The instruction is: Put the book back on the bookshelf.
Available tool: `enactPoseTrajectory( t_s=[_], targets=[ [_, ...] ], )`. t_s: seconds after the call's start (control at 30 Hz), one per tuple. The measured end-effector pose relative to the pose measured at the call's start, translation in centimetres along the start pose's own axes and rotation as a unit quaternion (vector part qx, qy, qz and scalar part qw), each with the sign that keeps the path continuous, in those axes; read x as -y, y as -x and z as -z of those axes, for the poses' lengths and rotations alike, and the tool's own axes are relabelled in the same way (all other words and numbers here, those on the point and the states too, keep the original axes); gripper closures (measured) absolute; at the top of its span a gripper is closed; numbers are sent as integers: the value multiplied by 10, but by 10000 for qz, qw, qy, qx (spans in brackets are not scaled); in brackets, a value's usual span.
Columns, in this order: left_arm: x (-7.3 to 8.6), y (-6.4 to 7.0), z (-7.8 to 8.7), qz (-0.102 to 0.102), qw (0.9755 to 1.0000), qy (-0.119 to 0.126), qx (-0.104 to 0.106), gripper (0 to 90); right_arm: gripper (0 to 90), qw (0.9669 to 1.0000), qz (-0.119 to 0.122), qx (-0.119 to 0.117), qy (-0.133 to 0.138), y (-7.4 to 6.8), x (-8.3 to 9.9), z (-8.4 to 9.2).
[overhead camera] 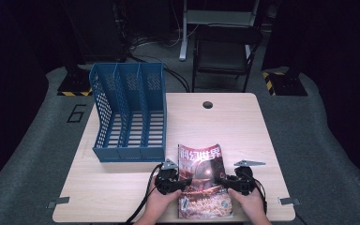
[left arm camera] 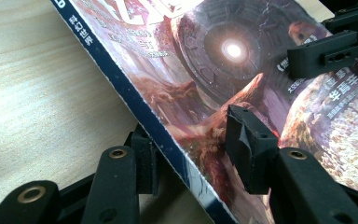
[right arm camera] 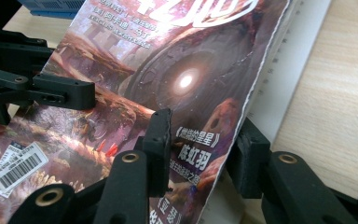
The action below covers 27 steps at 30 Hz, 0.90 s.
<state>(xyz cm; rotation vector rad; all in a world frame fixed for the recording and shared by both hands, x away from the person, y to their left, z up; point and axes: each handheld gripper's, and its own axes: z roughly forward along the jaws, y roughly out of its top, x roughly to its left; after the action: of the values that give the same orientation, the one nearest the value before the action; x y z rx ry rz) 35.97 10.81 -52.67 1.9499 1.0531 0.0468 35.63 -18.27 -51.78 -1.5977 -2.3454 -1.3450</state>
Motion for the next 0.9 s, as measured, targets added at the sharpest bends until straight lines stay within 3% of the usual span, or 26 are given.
enactPoseTrajectory(
  t_s=[0.03, 0.17, 0.33, 0.43, 0.67, 0.9],
  targets=[
    [0, 0, 0, 4, 10000, -15, 16, 584, 610, 9999, -118, -84, -56, 3, 0, 2],
    [0, -1, 0, 65, 10000, -20, 30, 588, 602, 9995, -207, -164, -145, 6, 0, 4],
    [-2, -1, 0, 120, 9999, -54, 32, 597, 606, 9990, 60, -164, -420, 3, -1, 7],
    [-2, -2, 0, 122, 9999, -95, 69, 599, 622, 9985, 70, -183, -513, 3, -1, 8],
    [-5, -2, 0, 171, 9996, -184, 102, 604, 655, 9976, -187, -280, -598, 7, -1, 9],
    [-11, -9, 1, 242, 9985, -432, 246, 622, 710, 9974, -140, -263, -663, 8, -2, 8]
  ],
)
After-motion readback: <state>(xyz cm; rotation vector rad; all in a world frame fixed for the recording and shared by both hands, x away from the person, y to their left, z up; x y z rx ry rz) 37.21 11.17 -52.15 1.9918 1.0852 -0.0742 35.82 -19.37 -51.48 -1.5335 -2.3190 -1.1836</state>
